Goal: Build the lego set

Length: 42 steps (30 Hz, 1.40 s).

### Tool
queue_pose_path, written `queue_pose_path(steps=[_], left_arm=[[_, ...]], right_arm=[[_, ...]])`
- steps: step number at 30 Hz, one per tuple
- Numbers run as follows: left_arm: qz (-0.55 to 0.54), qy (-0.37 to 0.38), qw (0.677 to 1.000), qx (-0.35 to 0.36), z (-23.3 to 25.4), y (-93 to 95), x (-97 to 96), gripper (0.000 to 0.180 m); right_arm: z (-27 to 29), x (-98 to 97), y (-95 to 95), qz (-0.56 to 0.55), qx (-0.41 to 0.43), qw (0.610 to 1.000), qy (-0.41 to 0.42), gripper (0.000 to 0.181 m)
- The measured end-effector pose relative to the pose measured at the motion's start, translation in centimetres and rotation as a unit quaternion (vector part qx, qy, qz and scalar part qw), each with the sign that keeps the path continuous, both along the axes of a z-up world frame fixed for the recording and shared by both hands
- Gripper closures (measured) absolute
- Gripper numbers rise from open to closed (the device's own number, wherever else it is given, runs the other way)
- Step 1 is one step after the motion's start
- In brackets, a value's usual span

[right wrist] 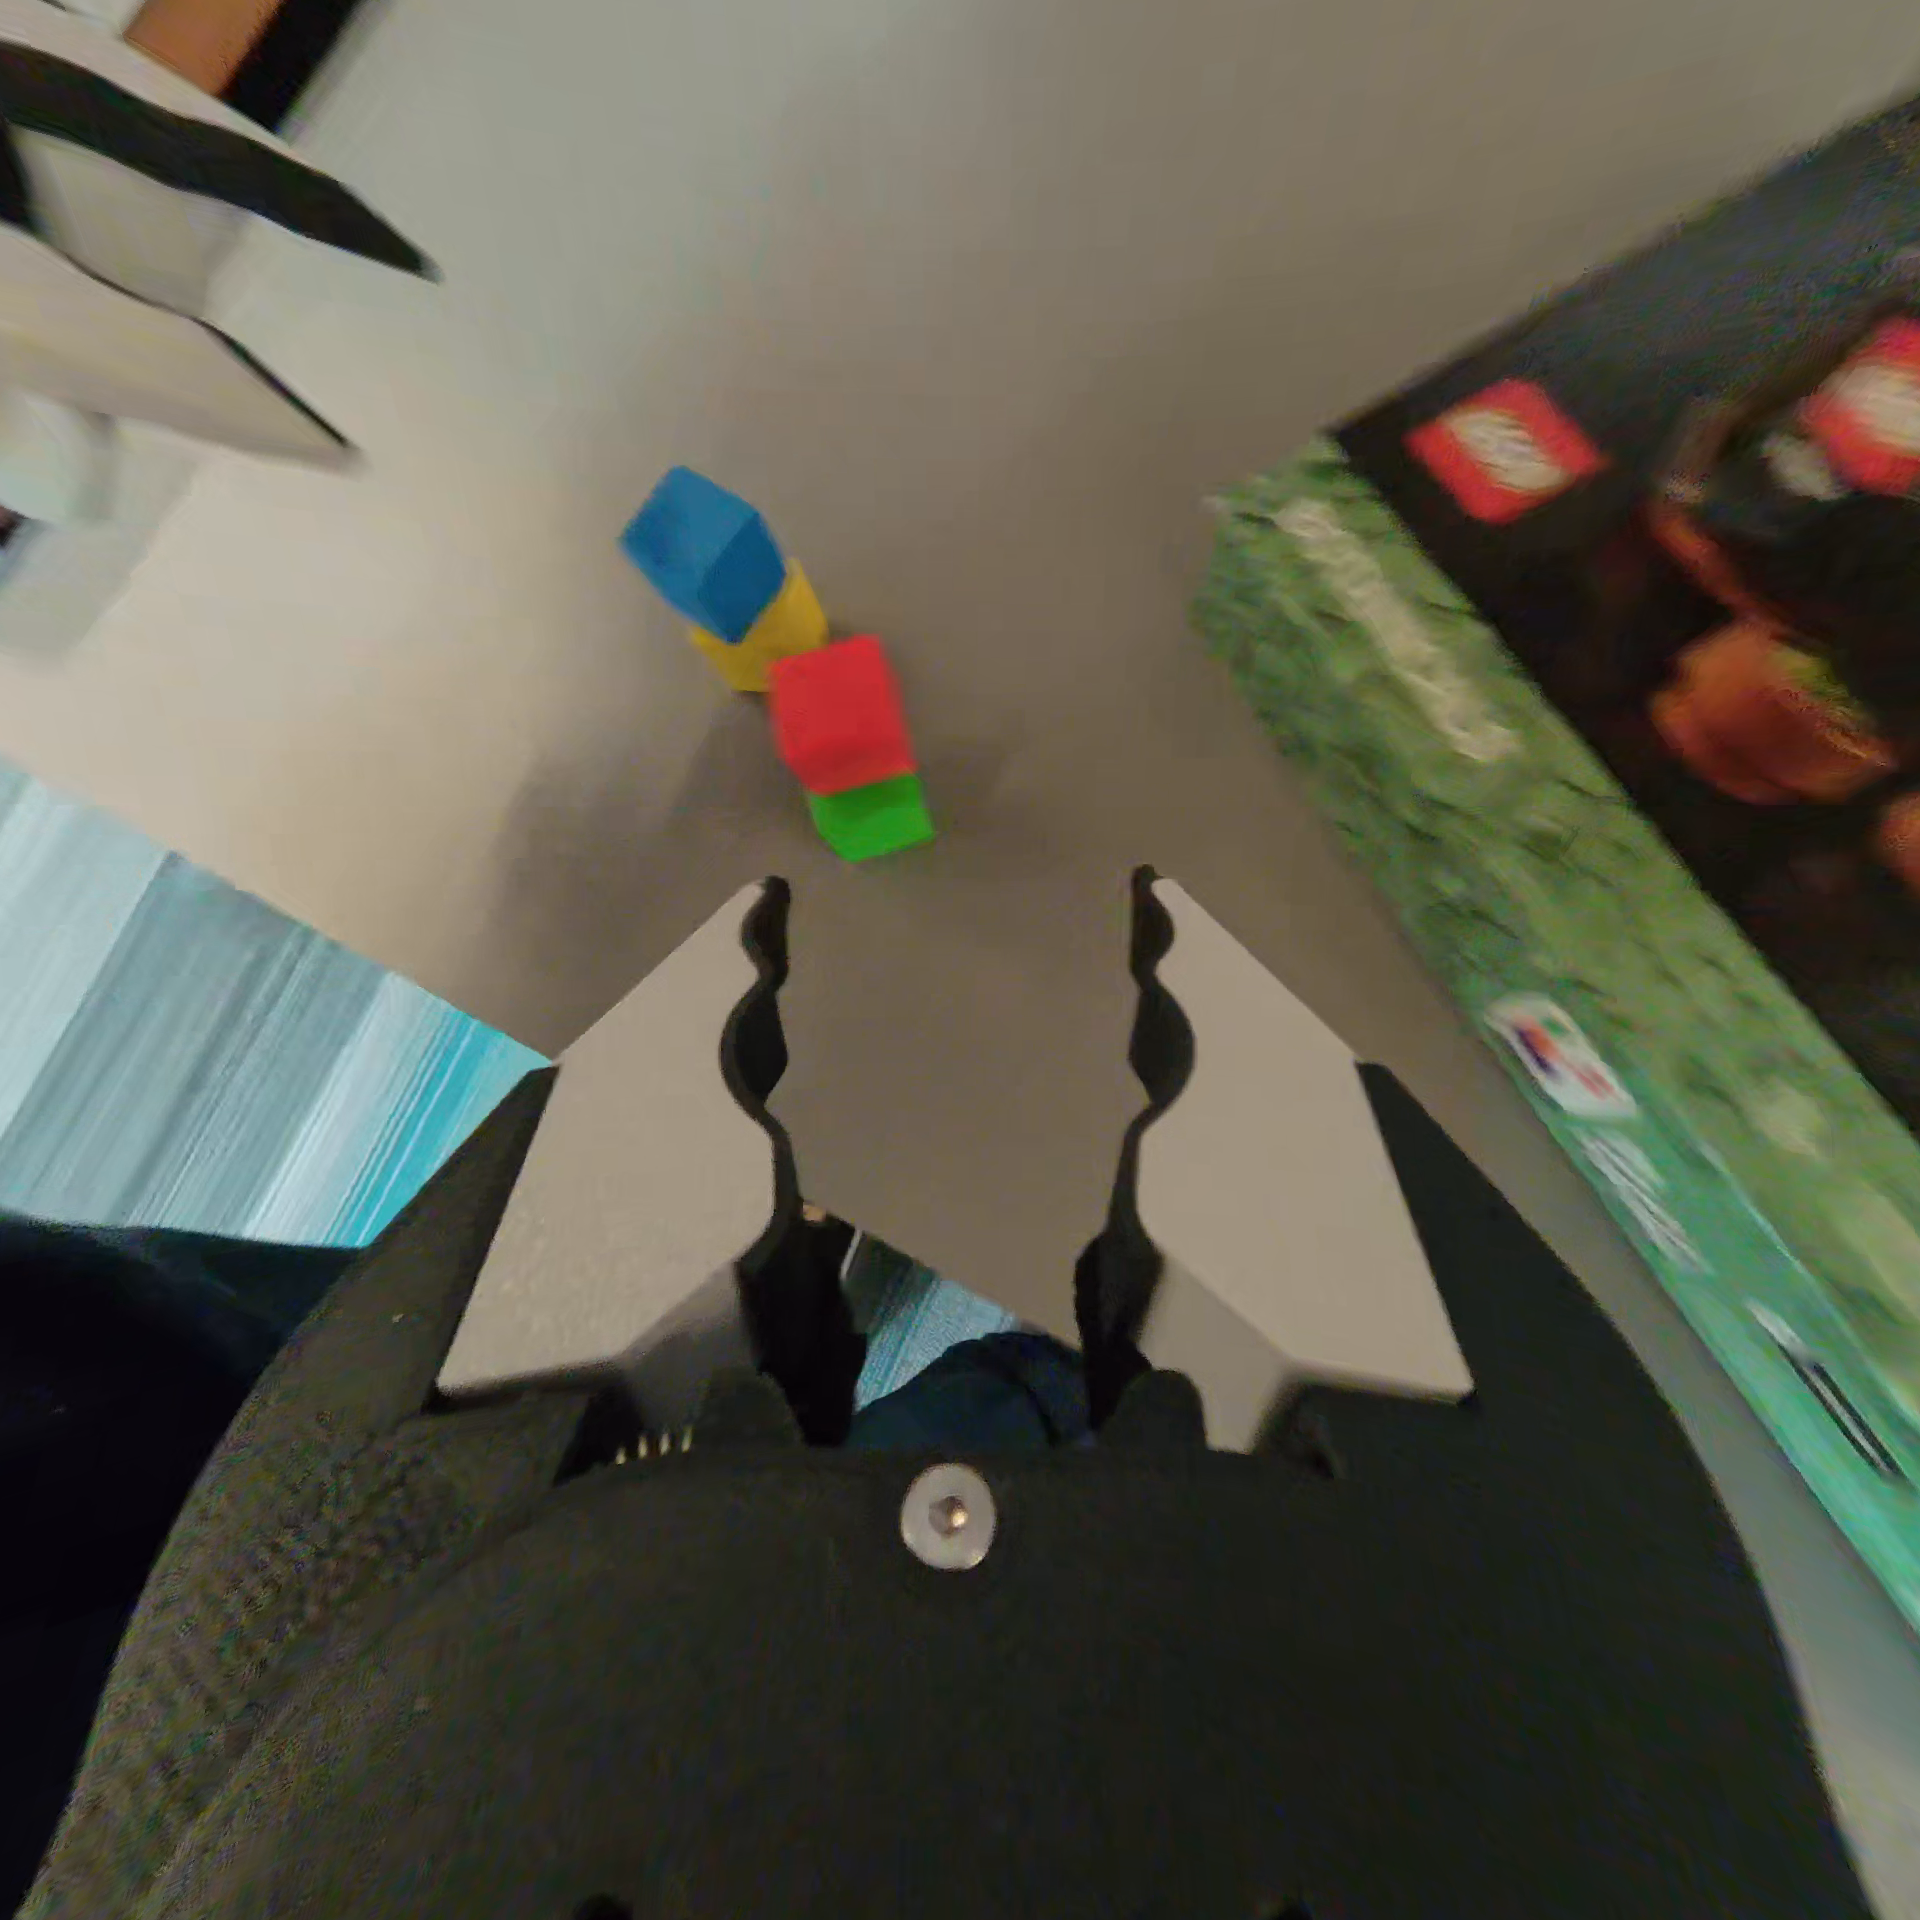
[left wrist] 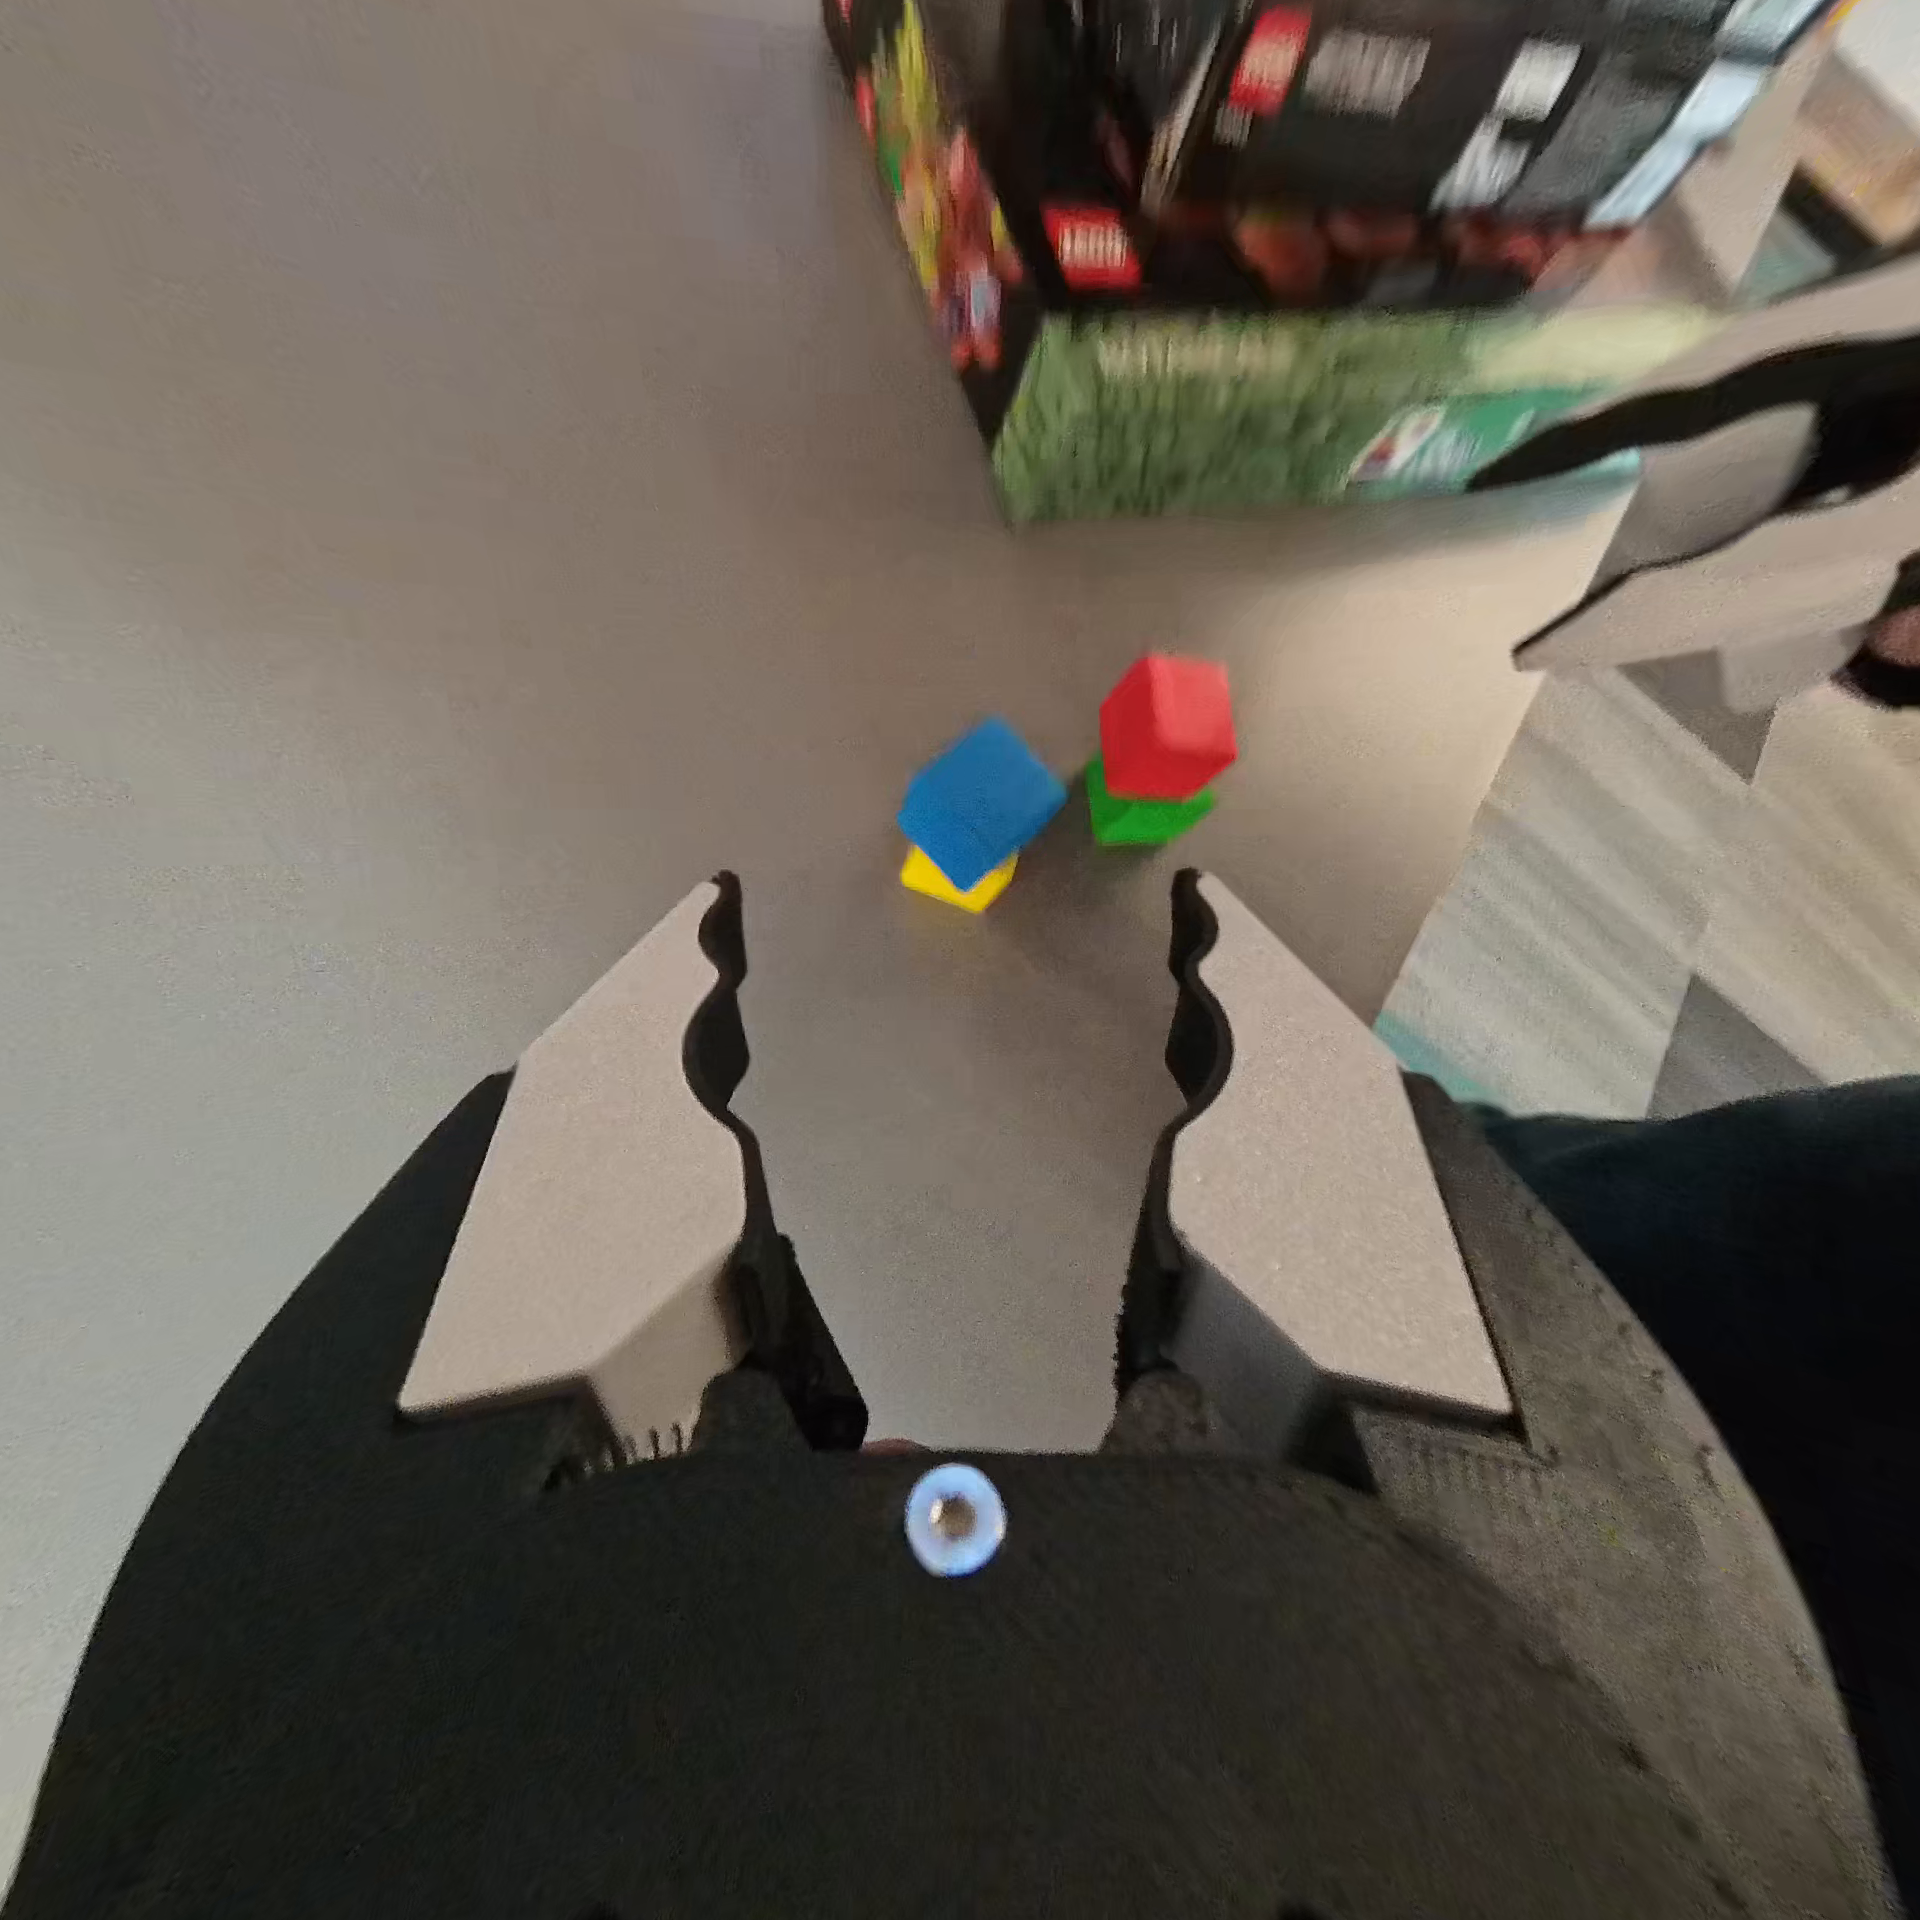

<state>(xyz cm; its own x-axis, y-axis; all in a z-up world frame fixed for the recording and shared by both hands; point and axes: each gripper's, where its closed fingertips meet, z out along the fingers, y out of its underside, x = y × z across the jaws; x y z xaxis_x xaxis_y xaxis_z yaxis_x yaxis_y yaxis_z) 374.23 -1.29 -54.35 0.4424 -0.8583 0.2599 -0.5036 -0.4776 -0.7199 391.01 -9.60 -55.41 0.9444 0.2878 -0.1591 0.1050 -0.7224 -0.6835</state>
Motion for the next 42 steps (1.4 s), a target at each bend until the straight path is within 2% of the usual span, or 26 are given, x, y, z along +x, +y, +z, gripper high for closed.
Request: queue_pose_path(steps=[4, 6, 9, 13, 14, 17, 20, 21, 22, 24, 25, 27, 29, 31, 33, 38, 42], left_arm=[[-0.003, -0.013, 1.0, 0.026, 5.0, 3.0, 2.1, 0.102], [-0.018, -0.001, 1.0, 0.013, 5.9, 4.3, 4.7, 0.097], [-0.043, 0.026, 0.998, -0.027, 4.9, 5.5, 9.7, 0.095], [-0.055, 0.092, 0.989, -0.102, 0.7, 6.4, 16.0, 0.099], [-0.056, 0.106, 0.986, -0.114, -0.5, 6.5, 17.3, 0.104], [-0.064, 0.143, 0.97, -0.187, -3.8, 5.1, 20.6, 0.108], [-0.059, 0.181, 0.955, -0.227, -6.3, 3.1, 22.8, 0.106], [-0.041, 0.19, 0.951, -0.24, -7.1, 2.6, 23.5, 0.09], [-0.027, 0.204, 0.948, -0.244, -7.7, 2.4, 23.8, 0.082], [-0.01, 0.22, 0.943, -0.251, -8.2, 2.1, 24.5, 0.072], [-0.003, 0.227, 0.941, -0.252, -8.3, 2.1, 24.7, 0.069], [0.001, 0.239, 0.936, -0.258, -8.3, 1.6, 25.0, 0.067], [0.008, 0.239, 0.935, -0.262, -8.3, 1.0, 25.5, 0.067], [0.014, 0.24, 0.933, -0.269, -8.3, 0.3, 26.1, 0.067], [0.024, 0.247, 0.928, -0.277, -8.3, -0.3, 27.0, 0.067], [0.028, 0.249, 0.929, -0.273, -8.3, -0.8, 30.9, 0.062], [0.031, 0.222, 0.939, -0.261, -8.3, 0.1, 36.3, 0.061]], right_arm=[[1.8, 8.5, -3.1, -0.136, 0.003, 0.991, 0.005, 0.102], [1.4, 13.7, -5.0, -0.208, -0.013, 0.978, -0.004, 0.079], [0.5, 20.8, -7.4, -0.296, -0.026, 0.955, 0.009, 0.076], [-3.5, 25.9, -9.0, -0.338, -0.083, 0.936, 0.056, 0.076], [-3.2, 27.0, -8.4, -0.337, -0.06, 0.938, 0.054, 0.091], [-3.4, 28.2, -7.2, -0.3, -0.072, 0.949, 0.057, 0.108], [-3.7, 29.4, -7.1, -0.254, -0.072, 0.964, 0.037, 0.128], [-3.7, 29.9, -7.4, -0.249, -0.072, 0.965, 0.035, 0.133], [-3.7, 30.7, -7.8, -0.252, -0.071, 0.965, 0.028, 0.125], [-3.9, 32.5, -8.8, -0.256, -0.072, 0.964, -0.001, 0.092], [-4.1, 32.9, -9.4, -0.264, -0.079, 0.961, 0.013, 0.084], [-4.4, 32.4, -10.2, -0.245, -0.085, 0.964, 0.061, 0.086], [-6.5, 31.2, -11.2, -0.215, -0.139, 0.962, 0.096, 0.081], [-7.1, 30.6, -10.5, -0.194, -0.149, 0.961, 0.131, 0.093], [-7.4, 31.8, -9.8, -0.19, -0.153, 0.963, 0.119, 0.081], [-7.3, 37.1, -8.1, -0.174, -0.157, 0.966, 0.105, 0.081], [-7.3, 43.1, -6.2, -0.152, -0.177, 0.969, 0.08, 0.082]])
